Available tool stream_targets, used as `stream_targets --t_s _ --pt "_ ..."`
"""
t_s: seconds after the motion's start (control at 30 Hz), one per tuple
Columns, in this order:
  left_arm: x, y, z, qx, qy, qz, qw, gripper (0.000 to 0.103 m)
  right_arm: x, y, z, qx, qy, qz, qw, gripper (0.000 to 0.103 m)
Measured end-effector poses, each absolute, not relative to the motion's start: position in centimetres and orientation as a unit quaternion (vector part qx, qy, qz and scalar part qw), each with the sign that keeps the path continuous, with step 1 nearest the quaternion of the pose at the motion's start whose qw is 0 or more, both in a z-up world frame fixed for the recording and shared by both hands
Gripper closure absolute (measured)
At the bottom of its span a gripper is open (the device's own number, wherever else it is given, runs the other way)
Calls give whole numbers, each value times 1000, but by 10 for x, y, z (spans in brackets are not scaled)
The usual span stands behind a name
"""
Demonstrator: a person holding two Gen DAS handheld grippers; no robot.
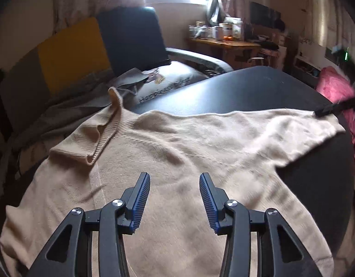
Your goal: Fold clothes
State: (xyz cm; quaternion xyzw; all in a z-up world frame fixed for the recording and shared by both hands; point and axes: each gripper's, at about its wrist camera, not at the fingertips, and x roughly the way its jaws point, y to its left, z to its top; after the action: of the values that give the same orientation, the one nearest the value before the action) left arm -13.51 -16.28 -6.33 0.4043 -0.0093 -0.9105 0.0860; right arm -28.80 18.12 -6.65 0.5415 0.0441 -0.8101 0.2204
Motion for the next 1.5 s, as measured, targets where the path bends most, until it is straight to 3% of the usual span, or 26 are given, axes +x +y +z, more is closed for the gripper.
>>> stream_targets --t_s 0.17,0.3,0.53,0.7,0.83,1.03,1.3,1.5 --pt "-156 -189 -82 417 -10 -902 108 58 -317 148 -129 527 131 -829 134 0" --pt "-173 -217 -115 453 34 -881 133 57 -336 169 -140 513 81 -846 120 0" --pt "-167 -227 -119 425 91 -893 122 52 -349 184 -144 480 75 -868 107 0" --pt "-128 -280 -108 390 253 -881 82 51 -343 183 -141 467 73 -874 107 0" --pt "-79 -320 -99 362 293 -878 113 50 -331 166 -119 460 91 -878 92 0" --pt "-37 -349 -104 372 287 -872 140 50 -270 66 -77 412 86 -870 257 0" --pt "-72 -400 -103 336 444 -830 18 49 -213 -95 -88 408 112 -785 452 0" --pt "-140 -428 -109 351 453 -819 6 49 -275 -129 -99 442 -37 -750 490 0"
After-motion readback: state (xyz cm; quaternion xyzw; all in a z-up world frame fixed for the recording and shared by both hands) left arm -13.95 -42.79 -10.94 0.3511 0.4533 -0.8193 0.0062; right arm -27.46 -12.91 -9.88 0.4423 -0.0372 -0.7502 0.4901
